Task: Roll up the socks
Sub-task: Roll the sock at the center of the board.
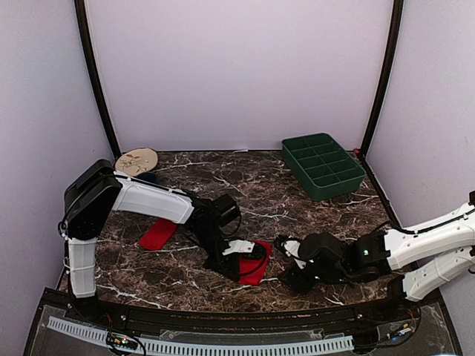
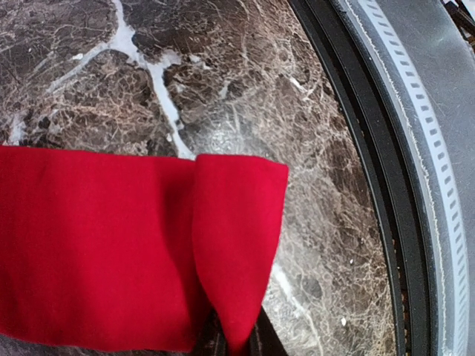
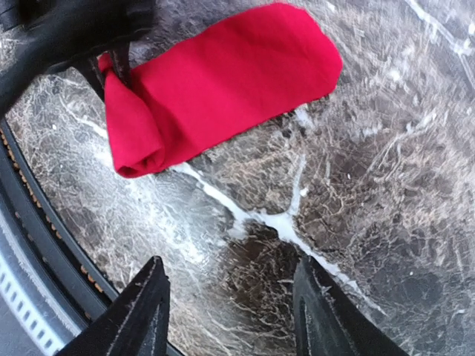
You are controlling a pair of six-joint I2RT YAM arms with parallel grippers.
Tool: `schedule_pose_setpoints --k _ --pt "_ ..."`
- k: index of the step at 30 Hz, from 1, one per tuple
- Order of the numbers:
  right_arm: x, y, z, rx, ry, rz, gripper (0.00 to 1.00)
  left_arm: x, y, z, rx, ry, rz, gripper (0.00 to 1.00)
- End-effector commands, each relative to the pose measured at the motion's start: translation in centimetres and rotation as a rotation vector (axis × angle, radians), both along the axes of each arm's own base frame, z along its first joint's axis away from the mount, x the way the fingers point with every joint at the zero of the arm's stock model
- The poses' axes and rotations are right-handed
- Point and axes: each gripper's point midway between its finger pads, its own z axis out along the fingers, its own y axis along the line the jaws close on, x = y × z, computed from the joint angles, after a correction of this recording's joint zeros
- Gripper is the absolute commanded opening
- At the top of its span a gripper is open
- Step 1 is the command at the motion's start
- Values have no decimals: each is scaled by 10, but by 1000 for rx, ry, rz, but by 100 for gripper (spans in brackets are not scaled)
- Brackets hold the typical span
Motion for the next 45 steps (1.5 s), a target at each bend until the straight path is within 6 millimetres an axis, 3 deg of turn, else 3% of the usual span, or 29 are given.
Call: schedule_pose_setpoints --k 1,9,13,15,25,39,45 --pt "6 21 11 -5 -203 -37 51 -13 15 -6 79 125 29 11" --pt "-18 65 -1 -124 -375 89 50 -14 13 -8 92 159 27 11" --pt "-22 79 1 -121 -395 132 51 -14 13 -7 93 158 23 11" --pt "-23 82 -7 -154 -406 162 51 -14 13 -7 92 158 22 11" --pt "-22 82 -20 -216 -461 252 61 -18 9 -2 73 218 4 12" --pt "1 81 -37 -283 -476 293 62 -19 12 -2 75 233 -1 13" --pt "1 82 -43 -295 -457 341 62 -15 11 -2 71 234 2 14"
